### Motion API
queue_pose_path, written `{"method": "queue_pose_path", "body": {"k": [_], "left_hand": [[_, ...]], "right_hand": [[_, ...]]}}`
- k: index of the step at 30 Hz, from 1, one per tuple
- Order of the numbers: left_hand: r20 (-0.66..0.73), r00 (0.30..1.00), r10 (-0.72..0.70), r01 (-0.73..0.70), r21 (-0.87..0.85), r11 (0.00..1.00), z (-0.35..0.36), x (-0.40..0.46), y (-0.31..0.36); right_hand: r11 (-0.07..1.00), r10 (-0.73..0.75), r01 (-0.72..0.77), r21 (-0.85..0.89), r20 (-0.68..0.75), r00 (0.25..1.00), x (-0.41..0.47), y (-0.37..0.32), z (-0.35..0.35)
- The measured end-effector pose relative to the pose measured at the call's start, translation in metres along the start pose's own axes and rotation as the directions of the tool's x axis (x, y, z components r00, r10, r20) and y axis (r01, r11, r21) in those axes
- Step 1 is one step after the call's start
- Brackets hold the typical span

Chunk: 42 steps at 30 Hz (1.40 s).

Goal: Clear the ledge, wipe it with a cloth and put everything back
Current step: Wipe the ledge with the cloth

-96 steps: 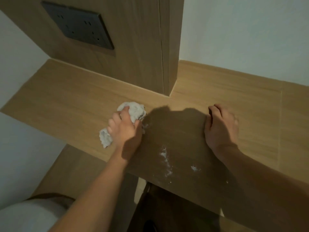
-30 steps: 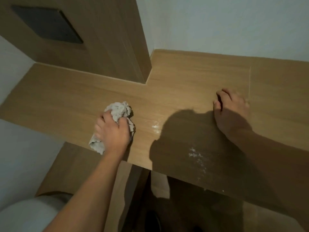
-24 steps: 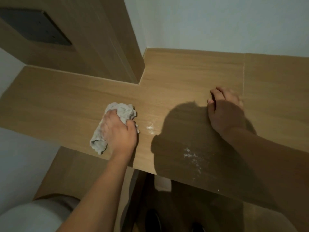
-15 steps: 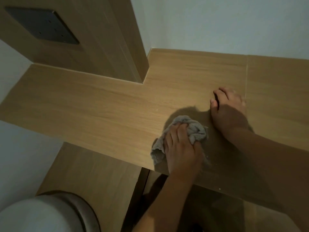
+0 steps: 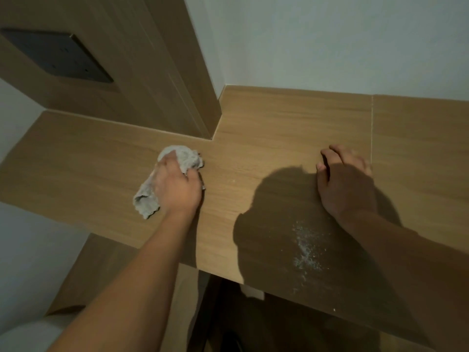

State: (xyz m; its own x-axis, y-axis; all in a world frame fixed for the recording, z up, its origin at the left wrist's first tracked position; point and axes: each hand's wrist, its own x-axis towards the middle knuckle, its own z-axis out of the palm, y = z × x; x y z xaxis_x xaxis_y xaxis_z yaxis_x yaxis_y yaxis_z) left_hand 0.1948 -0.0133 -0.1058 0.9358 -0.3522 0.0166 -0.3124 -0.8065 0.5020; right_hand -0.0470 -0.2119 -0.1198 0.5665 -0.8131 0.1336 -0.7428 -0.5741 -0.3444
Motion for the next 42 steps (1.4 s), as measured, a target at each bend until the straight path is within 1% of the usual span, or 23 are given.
{"method": "queue_pose_path", "body": {"k": [2, 4, 6, 9, 11, 12, 14, 15, 17, 18, 19, 20, 22, 24, 28, 29, 31, 33, 34, 36, 39, 41, 42], "left_hand": [[0.074, 0.992, 0.105, -0.107, 0.023, 0.994, 0.016, -0.018, 0.022], [0.192, 0.960, 0.205, -0.210, 0.002, 0.978, 0.032, -0.047, 0.043], [0.275, 0.926, 0.258, -0.252, -0.061, 0.966, 0.042, -0.081, 0.064], [0.324, 0.869, 0.375, -0.357, -0.118, 0.927, 0.051, -0.117, 0.081], [0.323, 0.838, 0.440, -0.413, -0.151, 0.898, 0.046, -0.114, 0.082], [0.308, 0.836, 0.454, -0.411, -0.197, 0.890, 0.037, -0.107, 0.081], [0.267, 0.853, 0.448, -0.388, -0.248, 0.888, 0.019, -0.083, 0.067], [0.231, 0.883, 0.409, -0.356, -0.237, 0.904, 0.011, -0.066, 0.056], [0.089, 0.960, 0.265, -0.243, -0.201, 0.949, -0.004, -0.024, 0.030], [0.021, 0.984, 0.175, -0.169, -0.186, 0.968, -0.010, -0.003, 0.018], [-0.013, 0.996, 0.090, -0.091, -0.167, 0.982, -0.014, 0.015, 0.010], [-0.020, 0.999, 0.034, -0.036, -0.136, 0.990, -0.013, 0.029, 0.006], [-0.016, 1.000, -0.010, 0.009, -0.048, 0.999, -0.005, 0.040, 0.010], [-0.020, 1.000, 0.020, -0.019, 0.026, 0.999, 0.011, 0.032, 0.025], [0.026, 0.997, 0.067, -0.067, 0.011, 0.998, 0.034, -0.010, 0.062], [0.077, 0.990, 0.120, -0.120, 0.003, 0.993, 0.038, -0.021, 0.069], [0.195, 0.941, 0.276, -0.276, -0.024, 0.961, 0.045, -0.042, 0.080], [0.213, 0.893, 0.396, -0.392, -0.063, 0.918, 0.050, -0.052, 0.085], [0.204, 0.887, 0.415, -0.410, -0.066, 0.910, 0.051, -0.053, 0.087], [0.199, 0.896, 0.396, -0.394, -0.051, 0.918, 0.053, -0.049, 0.087], [0.209, 0.918, 0.338, -0.340, -0.031, 0.940, 0.052, -0.046, 0.088], [0.206, 0.925, 0.318, -0.320, -0.025, 0.947, 0.052, -0.046, 0.091], [0.197, 0.929, 0.313, -0.316, -0.017, 0.949, 0.053, -0.045, 0.092]], "right_hand": [[1.000, -0.003, 0.003, -0.011, 0.010, 1.000, 0.000, 0.001, 0.000], [1.000, -0.001, 0.001, -0.011, 0.014, 1.000, 0.000, 0.001, -0.001], [1.000, -0.002, 0.002, -0.013, 0.016, 1.000, 0.001, 0.001, -0.002], [1.000, -0.007, 0.007, -0.006, 0.003, 1.000, 0.000, 0.002, -0.001], [1.000, -0.005, 0.005, -0.004, -0.013, 1.000, -0.001, 0.003, 0.000], [1.000, -0.004, 0.004, -0.003, -0.014, 1.000, -0.001, 0.003, 0.000], [1.000, 0.000, 0.000, 0.003, 0.004, 1.000, -0.001, 0.001, -0.001], [1.000, 0.002, -0.002, 0.001, 0.005, 1.000, -0.001, 0.000, -0.001], [1.000, -0.004, 0.004, -0.005, -0.011, 1.000, -0.001, 0.000, -0.001], [1.000, -0.011, 0.010, -0.012, -0.016, 1.000, 0.000, 0.000, -0.001], [1.000, -0.015, 0.015, -0.017, -0.014, 1.000, 0.000, 0.001, -0.001], [1.000, -0.018, 0.018, -0.019, -0.009, 1.000, 0.000, 0.002, 0.000], [0.999, -0.026, 0.026, -0.026, -0.006, 1.000, 0.000, 0.002, 0.002], [0.999, -0.024, 0.024, -0.035, -0.006, 1.000, -0.002, 0.003, 0.003], [1.000, -0.005, 0.006, -0.026, 0.024, 1.000, -0.002, 0.003, 0.001], [1.000, -0.003, 0.004, -0.026, 0.023, 1.000, -0.002, 0.003, 0.000], [1.000, -0.003, 0.003, -0.016, 0.013, 1.000, -0.002, 0.002, 0.000], [1.000, -0.010, 0.010, -0.010, 0.007, 1.000, -0.002, 0.003, 0.000], [1.000, -0.018, 0.018, -0.014, 0.005, 1.000, -0.002, 0.002, -0.001], [1.000, -0.007, 0.007, -0.009, 0.012, 1.000, -0.002, 0.001, -0.002], [0.995, 0.057, -0.059, 0.074, 0.035, 0.998, -0.001, 0.000, -0.004], [0.987, 0.113, -0.114, 0.118, 0.017, 0.993, 0.001, 0.006, -0.012], [0.986, 0.133, -0.132, 0.103, 0.004, 0.991, 0.002, 0.013, -0.018]]}}
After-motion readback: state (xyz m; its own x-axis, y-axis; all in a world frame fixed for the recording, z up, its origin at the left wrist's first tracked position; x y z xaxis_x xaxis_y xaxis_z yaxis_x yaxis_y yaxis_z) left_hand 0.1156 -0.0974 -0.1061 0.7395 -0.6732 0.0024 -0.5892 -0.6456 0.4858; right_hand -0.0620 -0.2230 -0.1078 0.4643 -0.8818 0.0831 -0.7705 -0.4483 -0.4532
